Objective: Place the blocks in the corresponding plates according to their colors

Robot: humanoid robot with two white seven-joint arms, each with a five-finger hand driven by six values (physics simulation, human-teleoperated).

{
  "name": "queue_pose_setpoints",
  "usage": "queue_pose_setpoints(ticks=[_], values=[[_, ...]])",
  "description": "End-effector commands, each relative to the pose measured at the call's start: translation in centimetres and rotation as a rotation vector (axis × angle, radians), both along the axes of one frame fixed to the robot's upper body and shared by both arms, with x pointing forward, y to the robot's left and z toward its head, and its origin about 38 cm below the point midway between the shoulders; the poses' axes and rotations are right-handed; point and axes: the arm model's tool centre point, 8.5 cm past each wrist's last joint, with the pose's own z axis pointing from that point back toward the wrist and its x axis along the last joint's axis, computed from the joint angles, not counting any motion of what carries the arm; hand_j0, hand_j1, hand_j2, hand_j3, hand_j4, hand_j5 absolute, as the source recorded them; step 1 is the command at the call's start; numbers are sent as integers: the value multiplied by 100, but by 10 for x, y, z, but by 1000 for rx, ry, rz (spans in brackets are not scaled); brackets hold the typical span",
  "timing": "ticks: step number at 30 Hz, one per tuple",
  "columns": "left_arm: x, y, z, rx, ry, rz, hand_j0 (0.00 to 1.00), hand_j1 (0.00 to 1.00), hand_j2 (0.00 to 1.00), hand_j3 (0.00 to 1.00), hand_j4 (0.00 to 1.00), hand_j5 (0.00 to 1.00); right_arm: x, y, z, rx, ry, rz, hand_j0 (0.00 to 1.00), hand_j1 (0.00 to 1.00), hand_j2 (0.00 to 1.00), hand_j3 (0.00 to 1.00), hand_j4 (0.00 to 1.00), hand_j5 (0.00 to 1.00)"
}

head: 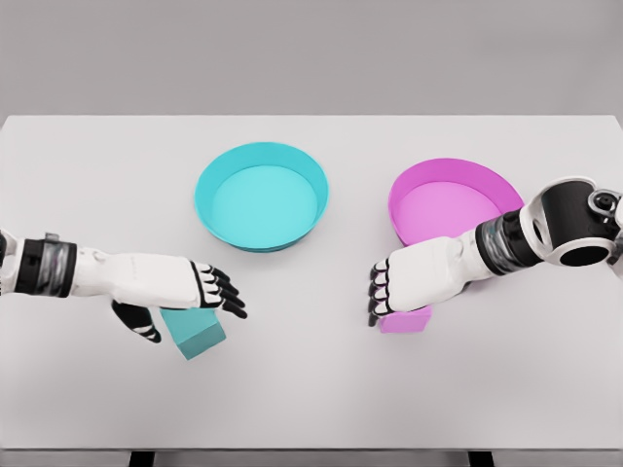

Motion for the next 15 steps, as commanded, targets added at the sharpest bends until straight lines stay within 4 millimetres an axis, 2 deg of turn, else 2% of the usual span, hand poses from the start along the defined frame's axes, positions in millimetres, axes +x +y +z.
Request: queue_pose_setpoints(ticks=[1, 8, 13, 15], values=[[2, -2, -1, -6, 1, 1, 100, 100, 100, 100, 100, 100, 0, 0, 0, 3, 1, -2, 68, 68, 68, 68, 68, 68], [2, -2, -10, 6, 8, 7, 100, 100, 100, 100, 100, 100, 2, 0, 2, 5, -1, -6, 49, 49, 49, 49, 49, 49], [2, -2, -10, 7, 9, 7, 100, 100, 100, 100, 100, 100, 6, 1, 5, 11, -11, -12, 49, 49, 49, 49, 49, 49], [2, -2, -11, 8, 10, 6, 97, 97, 97, 97, 97, 97, 8, 2, 8, 16, -15, -15, 49, 49, 49, 49, 49, 49]])
